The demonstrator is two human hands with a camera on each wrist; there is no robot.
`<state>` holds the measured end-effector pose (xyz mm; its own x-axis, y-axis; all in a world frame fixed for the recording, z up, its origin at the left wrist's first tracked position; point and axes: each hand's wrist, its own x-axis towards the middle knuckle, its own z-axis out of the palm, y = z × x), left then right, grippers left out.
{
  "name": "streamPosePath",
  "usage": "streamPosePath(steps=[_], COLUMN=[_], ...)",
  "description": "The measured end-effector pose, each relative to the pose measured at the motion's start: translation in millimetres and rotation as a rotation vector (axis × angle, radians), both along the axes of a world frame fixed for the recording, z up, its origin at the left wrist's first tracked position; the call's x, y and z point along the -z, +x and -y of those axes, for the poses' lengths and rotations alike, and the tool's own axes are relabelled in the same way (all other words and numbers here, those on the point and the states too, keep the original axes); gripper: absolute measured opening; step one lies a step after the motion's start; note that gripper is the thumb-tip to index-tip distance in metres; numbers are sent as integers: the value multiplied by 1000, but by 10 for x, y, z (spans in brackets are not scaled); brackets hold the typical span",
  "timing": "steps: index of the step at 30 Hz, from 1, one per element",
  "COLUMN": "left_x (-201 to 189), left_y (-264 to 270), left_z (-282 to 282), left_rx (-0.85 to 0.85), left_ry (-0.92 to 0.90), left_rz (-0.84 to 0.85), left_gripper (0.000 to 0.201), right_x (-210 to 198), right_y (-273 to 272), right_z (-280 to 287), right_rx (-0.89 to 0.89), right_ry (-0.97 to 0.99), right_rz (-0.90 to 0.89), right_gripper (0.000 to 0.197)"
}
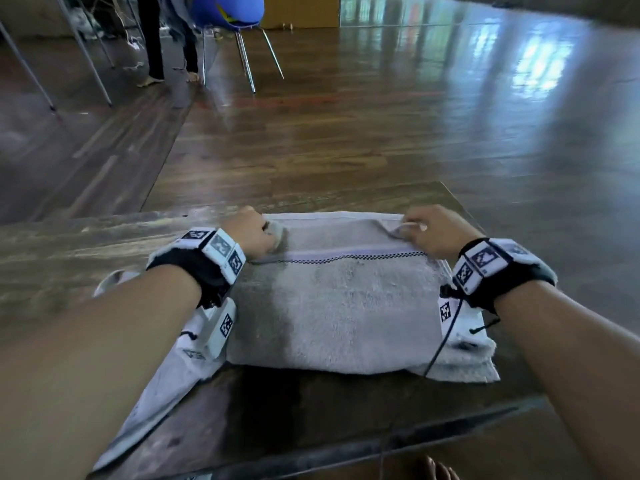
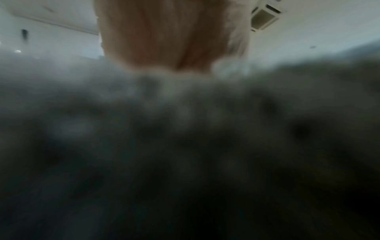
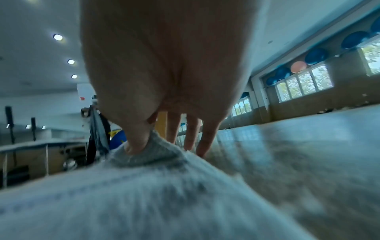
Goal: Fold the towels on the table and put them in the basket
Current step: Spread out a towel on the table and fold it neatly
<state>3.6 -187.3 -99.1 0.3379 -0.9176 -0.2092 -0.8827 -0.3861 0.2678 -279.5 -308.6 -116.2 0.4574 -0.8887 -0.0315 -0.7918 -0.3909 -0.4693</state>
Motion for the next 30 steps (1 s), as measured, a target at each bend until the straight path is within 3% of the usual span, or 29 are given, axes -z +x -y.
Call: streamPosePath(steps=[5, 8, 11, 15, 16, 18, 20, 21, 26, 28, 30], left_x=[-95, -159, -222, -337, -387, -511, -685, -782, -1047, -1040, -1030], left_y=[-104, -160, -196, -304, -368, -542, -795, -932, -1419, -1481, -1496], left_z=[-182, -381, -650, -1040, -1117, -1213, -1250, -1256, -1231, -1227, -1224], left_rx=[50, 56, 96, 67, 46, 67, 195, 263, 389, 370, 342], left_ry=[58, -141, -356, -152, -173, -369, -578, -597, -230, -208, -314], left_rz=[50, -52, -91, -4, 16, 5, -107, -152, -277, -310, -317], left_gripper=[46, 47, 43, 26, 25, 35, 31, 28, 26, 26, 24], right_x=[-30, -144, -347, -549, -562, -585, -610, -622, -677, -690, -689], right_y=[14, -16, -105, -236, -258, -296, -316, -328, -385, -430, -477], right_z=[-133, -343, -596, -1048, -1174, -1411, -1615, -1699, -1988, -2019, -2021], right_rx=[13, 18, 35, -104, -146, -201, -225, -237, -315, -314, -290], right_ry=[-40, -66, -218, -292, -298, -328, -354, -363, -432, -438, -429], right_rz=[-5, 42, 190, 308, 318, 326, 348, 363, 426, 458, 466], right_gripper=[10, 18, 19, 12, 13, 11, 7, 7, 15, 15, 13])
